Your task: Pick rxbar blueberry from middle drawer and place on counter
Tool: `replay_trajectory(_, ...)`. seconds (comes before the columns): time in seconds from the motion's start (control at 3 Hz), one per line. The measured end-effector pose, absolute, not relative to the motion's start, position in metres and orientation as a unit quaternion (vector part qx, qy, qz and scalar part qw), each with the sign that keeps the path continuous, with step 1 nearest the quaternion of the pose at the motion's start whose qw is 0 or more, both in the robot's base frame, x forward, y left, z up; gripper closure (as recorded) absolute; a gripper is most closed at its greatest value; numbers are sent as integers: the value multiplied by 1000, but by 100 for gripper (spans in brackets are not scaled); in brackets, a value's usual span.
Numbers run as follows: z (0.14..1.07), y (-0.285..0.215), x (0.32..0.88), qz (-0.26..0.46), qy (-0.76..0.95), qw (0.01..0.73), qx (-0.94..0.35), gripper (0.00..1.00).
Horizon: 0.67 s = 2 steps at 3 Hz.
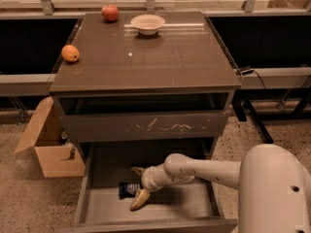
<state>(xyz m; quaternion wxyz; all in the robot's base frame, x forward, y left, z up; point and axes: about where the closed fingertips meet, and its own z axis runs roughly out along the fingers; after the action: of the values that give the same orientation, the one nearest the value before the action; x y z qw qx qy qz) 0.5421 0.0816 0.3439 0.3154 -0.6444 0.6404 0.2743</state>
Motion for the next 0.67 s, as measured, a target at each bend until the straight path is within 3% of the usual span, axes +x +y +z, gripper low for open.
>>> replay_trajectory(0.33, 343, 82, 542, 277, 640, 315, -644, 49)
replay_trajectory(0.67, 349, 82, 542, 277, 640, 315, -644, 72)
